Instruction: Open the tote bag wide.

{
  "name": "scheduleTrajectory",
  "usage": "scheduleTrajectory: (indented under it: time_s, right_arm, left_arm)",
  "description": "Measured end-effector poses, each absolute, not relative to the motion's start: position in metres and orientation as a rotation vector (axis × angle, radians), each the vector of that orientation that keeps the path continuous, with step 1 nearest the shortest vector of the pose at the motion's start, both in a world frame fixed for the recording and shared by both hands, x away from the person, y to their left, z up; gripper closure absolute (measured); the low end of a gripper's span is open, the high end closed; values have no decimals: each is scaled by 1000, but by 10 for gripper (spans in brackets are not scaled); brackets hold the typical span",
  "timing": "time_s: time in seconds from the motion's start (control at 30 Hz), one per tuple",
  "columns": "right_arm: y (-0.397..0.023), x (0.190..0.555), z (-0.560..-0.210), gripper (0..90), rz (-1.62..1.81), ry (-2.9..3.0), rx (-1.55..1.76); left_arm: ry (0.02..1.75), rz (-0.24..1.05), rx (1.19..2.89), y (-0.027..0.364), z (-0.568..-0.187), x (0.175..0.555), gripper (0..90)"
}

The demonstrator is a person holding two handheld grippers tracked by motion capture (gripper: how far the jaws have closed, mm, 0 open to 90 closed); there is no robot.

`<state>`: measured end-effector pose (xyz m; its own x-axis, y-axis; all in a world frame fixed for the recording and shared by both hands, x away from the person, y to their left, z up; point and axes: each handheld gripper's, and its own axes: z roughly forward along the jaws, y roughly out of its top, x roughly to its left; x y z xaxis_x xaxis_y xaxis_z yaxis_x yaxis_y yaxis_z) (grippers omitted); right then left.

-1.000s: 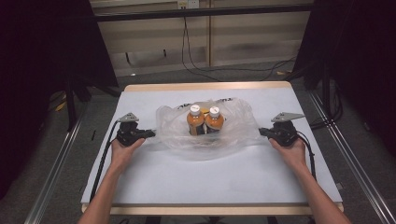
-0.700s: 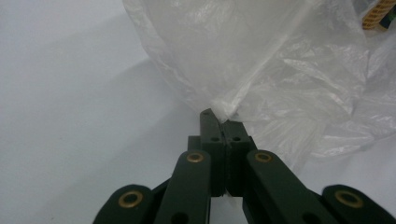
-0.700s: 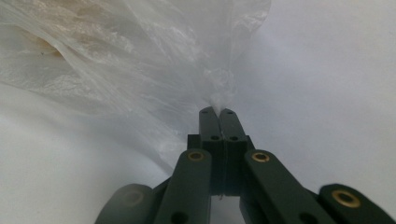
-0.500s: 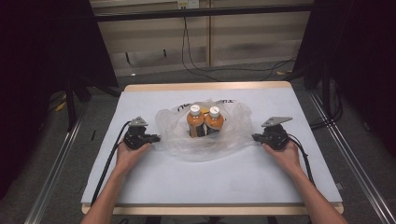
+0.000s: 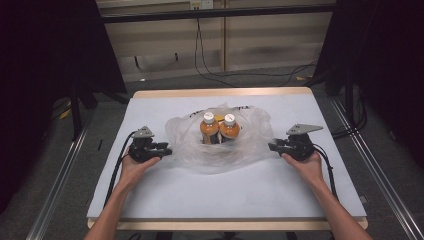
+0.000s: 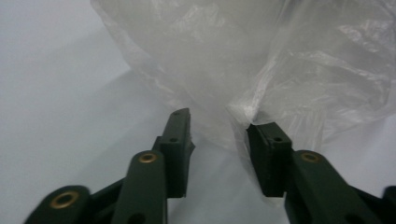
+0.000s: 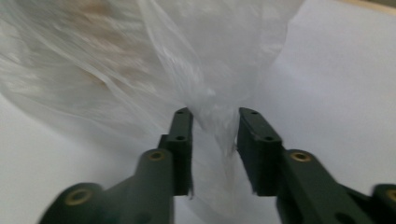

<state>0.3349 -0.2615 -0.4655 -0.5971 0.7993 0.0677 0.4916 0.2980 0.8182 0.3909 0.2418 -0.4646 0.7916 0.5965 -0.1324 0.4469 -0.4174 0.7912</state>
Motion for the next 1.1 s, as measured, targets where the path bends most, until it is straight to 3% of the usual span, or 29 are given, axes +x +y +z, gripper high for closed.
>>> scheduleTrajectory:
  time_s: [0.1, 0.13, 0.17, 0.3, 0.73, 0.93, 1.1]
  right_arm:
    - [-261, 327, -457, 533, 1255, 2199, 1135]
    - [-261, 323, -451, 458, 1287, 2178, 1118]
    - [-261, 323, -451, 458, 1287, 2178, 1118]
    - [-257, 319, -436, 365, 1335, 2137, 1097]
    - [-233, 333, -404, 373, 1405, 2126, 1004]
    - [-221, 348, -394, 381, 1417, 2128, 980]
    - [-210, 359, -398, 379, 1380, 2174, 954]
  left_arm:
    - [762, 217, 2032, 246, -453, 382, 478]
    - [782, 238, 2013, 252, -447, 376, 414]
    - [782, 238, 2013, 252, -447, 376, 387]
    - [767, 250, 1942, 265, -434, 364, 351]
    - [666, 309, 1804, 269, -392, 347, 314]
    - [616, 318, 1846, 237, -383, 365, 335]
    - [652, 354, 1935, 211, -401, 389, 330]
